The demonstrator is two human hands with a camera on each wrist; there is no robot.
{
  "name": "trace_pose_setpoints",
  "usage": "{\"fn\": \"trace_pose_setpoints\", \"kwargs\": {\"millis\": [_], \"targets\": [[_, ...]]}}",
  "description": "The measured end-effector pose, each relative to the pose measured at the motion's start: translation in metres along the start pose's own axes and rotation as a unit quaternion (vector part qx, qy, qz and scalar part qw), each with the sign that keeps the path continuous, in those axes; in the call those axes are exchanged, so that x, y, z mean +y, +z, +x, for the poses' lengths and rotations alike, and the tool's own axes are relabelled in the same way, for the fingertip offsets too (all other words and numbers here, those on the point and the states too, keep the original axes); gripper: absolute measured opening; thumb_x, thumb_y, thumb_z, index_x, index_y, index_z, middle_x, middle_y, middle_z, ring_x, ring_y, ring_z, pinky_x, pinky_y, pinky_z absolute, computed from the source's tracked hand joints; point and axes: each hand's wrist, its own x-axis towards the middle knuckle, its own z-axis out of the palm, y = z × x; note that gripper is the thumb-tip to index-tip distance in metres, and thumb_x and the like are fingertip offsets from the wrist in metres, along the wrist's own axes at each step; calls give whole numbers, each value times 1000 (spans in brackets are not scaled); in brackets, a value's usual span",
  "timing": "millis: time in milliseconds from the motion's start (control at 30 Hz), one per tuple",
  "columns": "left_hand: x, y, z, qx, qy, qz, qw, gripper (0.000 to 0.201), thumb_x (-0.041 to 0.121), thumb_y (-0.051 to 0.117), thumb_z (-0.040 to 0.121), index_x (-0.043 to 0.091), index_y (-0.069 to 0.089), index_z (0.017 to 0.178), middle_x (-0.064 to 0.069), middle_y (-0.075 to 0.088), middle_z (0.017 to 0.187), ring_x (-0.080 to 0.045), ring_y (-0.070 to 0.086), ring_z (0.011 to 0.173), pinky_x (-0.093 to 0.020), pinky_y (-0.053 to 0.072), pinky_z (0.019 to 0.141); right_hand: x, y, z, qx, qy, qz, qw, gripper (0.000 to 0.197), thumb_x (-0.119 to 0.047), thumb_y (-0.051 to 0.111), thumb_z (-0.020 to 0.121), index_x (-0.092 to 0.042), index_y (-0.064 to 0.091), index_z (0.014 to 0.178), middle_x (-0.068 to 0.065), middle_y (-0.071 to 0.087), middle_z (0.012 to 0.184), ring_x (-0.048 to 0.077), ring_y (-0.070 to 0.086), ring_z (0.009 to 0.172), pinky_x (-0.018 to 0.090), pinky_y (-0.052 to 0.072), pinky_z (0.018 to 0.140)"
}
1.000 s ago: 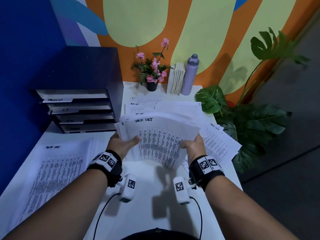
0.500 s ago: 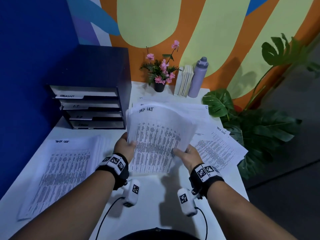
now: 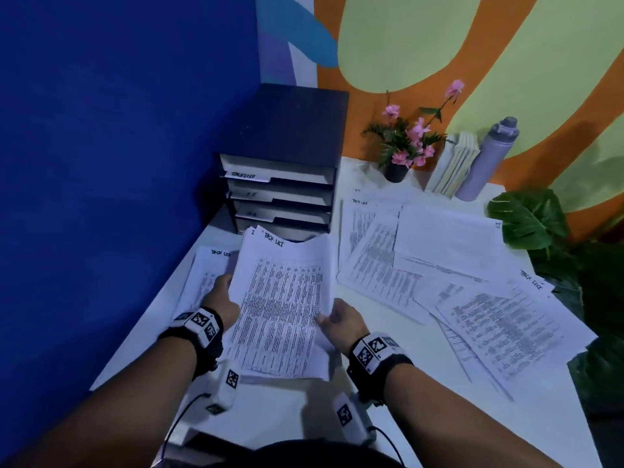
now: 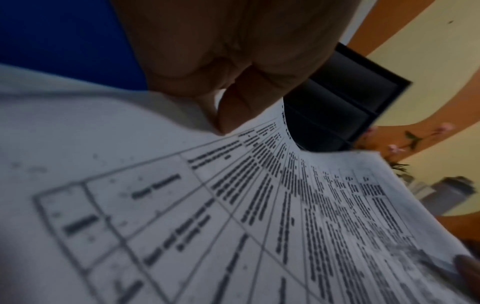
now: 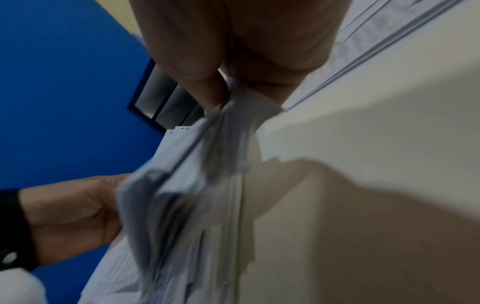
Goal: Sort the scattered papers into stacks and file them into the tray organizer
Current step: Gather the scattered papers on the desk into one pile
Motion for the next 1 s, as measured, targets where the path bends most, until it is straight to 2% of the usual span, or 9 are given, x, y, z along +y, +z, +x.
{"fn": "trace_pose_setpoints", "kwargs": {"millis": [133,200,267,333,433,533,633,733,1000], "targets": [[-29,-32,14,23,-20,3,1000,61,-2,39,90,22,29,145,-16,56,121,-30,55,89,-29,43,64,-27,39,13,-23,-36,-33,999,32,-36,55,93,-24,34,72,-7,42,68,11,42,63,24,33,56],[-37,-42,20,32,-30,19,999,64,-3,40,89,21,26,147,-17,54,125,-31,54,93,-30,44,67,-35,50,18,-45,-47,-42,997,11,-30,54,95,-20,49,94,-4,54,75,9,50,66,24,41,63],[-40,-48,25,26,-31,37,999,71,-6,42,88,19,19,151,-16,42,142,-33,50,116,-32,45,85,-39,57,21,-68,-28,-29,997,37,-22,50,95,-13,47,130,5,68,94,19,64,83,28,53,77],[-37,-49,30,12,-24,40,999,76,-7,42,88,21,13,152,-8,19,157,-30,37,135,-35,41,101,-36,54,22,-72,0,-28,997,48,-22,48,95,-9,39,141,6,70,102,21,64,91,37,53,91],[-18,-42,37,-19,4,5,1000,74,-4,43,89,24,17,152,-9,23,156,-20,58,89,-29,53,65,-21,32,22,-38,15,-70,997,47,-32,49,96,-15,45,139,2,65,113,20,59,111,29,45,100],[11,-25,43,-48,35,-4,998,67,4,50,91,25,25,150,-12,33,150,-1,42,65,-12,41,46,7,0,27,8,57,-62,996,50,-45,58,89,-21,54,132,-1,65,117,18,60,109,24,44,98],[43,-1,46,-78,72,7,994,64,14,55,92,23,28,149,-9,34,150,-14,56,94,-22,42,69,43,-40,29,64,94,-45,993,44,-33,61,90,-17,56,130,4,61,127,21,59,115,27,44,99],[72,27,47,-112,99,27,988,64,23,58,92,19,30,148,-8,35,151,-23,47,125,-24,38,86,84,-83,23,138,141,-26,980,43,-27,62,90,-16,55,131,9,55,134,25,57,118,30,44,100],[119,119,63,-146,103,76,981,67,39,59,91,20,30,148,-7,32,153,-26,40,134,-33,34,109,197,-164,-9,322,299,-4,898,52,-36,53,92,-32,38,142,13,23,150,40,41,128,47,39,106]]}}
